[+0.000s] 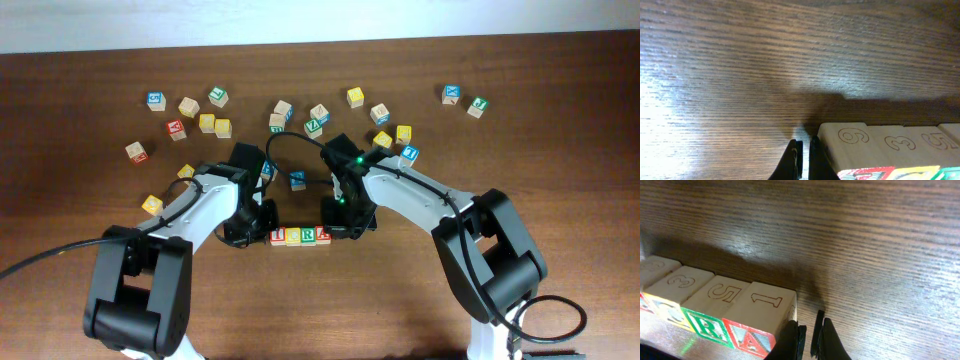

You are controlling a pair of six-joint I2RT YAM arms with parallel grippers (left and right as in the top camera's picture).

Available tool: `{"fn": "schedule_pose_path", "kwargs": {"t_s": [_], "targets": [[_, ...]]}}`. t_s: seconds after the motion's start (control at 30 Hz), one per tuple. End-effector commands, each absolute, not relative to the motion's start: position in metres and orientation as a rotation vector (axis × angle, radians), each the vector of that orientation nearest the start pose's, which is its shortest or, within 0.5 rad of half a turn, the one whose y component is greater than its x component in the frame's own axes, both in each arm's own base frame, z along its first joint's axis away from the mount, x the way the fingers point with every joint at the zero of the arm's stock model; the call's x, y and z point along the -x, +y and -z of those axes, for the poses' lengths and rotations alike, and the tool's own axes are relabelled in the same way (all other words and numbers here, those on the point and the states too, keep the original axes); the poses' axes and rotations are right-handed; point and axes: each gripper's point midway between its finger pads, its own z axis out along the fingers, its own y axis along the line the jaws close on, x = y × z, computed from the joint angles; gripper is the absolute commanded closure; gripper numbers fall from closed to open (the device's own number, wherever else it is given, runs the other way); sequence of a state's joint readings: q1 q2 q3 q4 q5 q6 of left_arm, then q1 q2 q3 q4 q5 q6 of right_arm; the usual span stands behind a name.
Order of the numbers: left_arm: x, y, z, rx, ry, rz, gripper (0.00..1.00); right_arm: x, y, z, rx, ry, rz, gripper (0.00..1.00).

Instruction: Spell out ICRA

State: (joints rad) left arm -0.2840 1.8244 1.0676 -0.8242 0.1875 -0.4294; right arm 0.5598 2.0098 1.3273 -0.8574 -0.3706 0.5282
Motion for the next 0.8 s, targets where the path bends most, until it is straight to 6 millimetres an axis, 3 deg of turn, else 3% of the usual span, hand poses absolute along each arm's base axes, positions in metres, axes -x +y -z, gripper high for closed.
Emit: {"fn": "schedule_pose_path", "kwargs": {"t_s": [0.0,0.2,0.37,0.43,0.5,0.57,0.63,0.67,0.77], "targets": [[-0.277,-0.121,0.001,0.218,3.218,0.320,1.00,-0.274,0.253,-0.008,0.063,3.272,-0.577,0.96],[-0.281,-0.107,0.004,0.215,3.198,0.185,0.97,-0.274,0.244,-0.005,0.054,3.281,-0.487,0.95],[-0.283,-0.080,0.003,0.310,3.203,0.089,1.00,-0.271,0.229,-0.002,0.053,3.300,-0.367,0.92],[-0.289,-0.059,-0.007,0.402,3.183,0.057,1.00,-0.272,0.221,-0.003,0.016,3.315,-0.349,0.93],[-0.301,-0.053,-0.025,0.404,3.125,0.081,1.00,-0.276,0.211,-0.014,-0.004,3.339,-0.337,0.96],[-0.310,-0.056,-0.048,0.390,3.044,0.132,1.00,-0.284,0.201,-0.033,0.011,3.346,-0.337,0.96],[-0.321,-0.073,-0.071,0.339,2.955,0.256,1.00,-0.297,0.190,-0.056,-0.047,3.339,-0.347,0.96],[-0.324,-0.090,-0.076,0.293,2.933,0.340,1.00,-0.303,0.184,-0.062,-0.042,3.330,-0.358,0.96],[-0.333,-0.119,-0.073,0.196,2.897,0.378,1.00,-0.309,0.174,-0.063,-0.091,3.323,-0.363,0.96]]}}
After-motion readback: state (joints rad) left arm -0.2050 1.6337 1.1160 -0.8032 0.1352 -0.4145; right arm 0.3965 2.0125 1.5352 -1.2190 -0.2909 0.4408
